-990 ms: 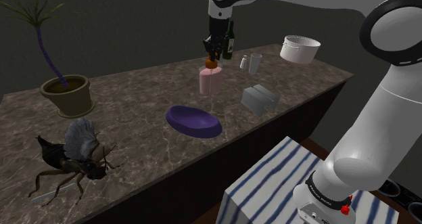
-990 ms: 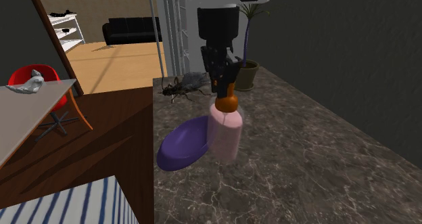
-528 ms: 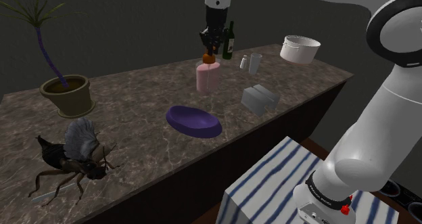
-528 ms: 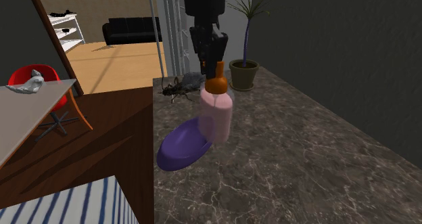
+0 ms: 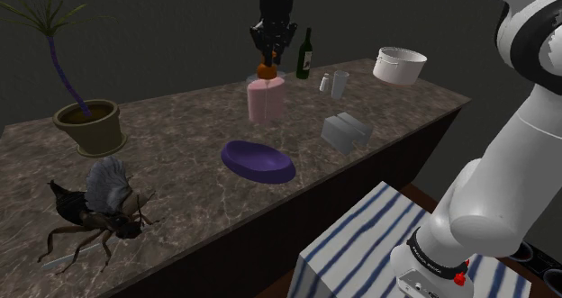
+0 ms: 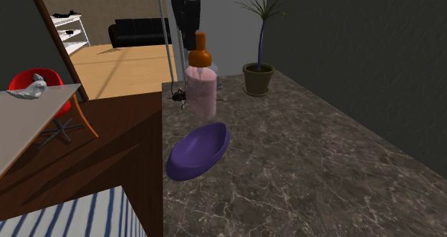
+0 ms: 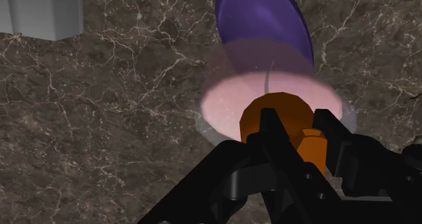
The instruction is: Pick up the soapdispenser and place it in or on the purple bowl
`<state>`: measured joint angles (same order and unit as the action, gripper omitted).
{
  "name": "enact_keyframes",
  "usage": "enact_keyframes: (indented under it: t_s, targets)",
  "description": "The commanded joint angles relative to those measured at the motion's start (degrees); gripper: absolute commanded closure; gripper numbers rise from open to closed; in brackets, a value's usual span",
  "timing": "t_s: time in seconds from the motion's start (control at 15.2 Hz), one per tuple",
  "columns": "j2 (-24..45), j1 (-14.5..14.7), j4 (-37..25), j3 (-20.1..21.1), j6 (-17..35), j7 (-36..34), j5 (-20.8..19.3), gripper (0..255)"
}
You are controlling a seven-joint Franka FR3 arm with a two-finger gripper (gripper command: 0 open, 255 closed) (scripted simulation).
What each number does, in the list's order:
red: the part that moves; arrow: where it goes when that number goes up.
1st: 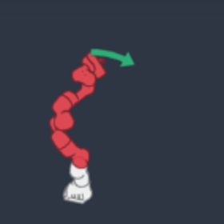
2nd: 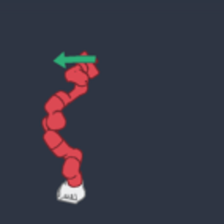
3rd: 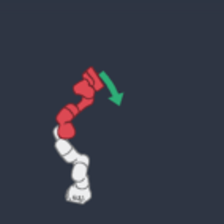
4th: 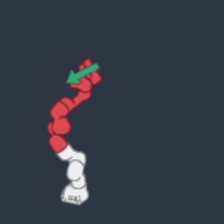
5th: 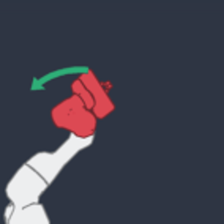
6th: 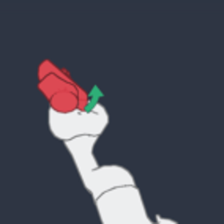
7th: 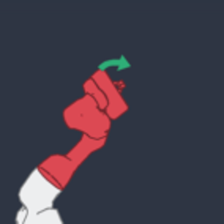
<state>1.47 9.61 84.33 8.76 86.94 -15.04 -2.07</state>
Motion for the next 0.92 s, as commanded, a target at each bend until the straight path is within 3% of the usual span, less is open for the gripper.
enact_keyframes:
  t_s: [0.0,0.07,0.86]
  targets:
    - [0.19,1.29,-2.19,1.21,-2.11,-2.50,-0.13,255]
    - [0.38,1.92,-3.36,1.79,-3.13,-3.66,-0.21,255]
    - [-2.79,1.66,10.00,1.56,7.11,-3.54,0.38,255]
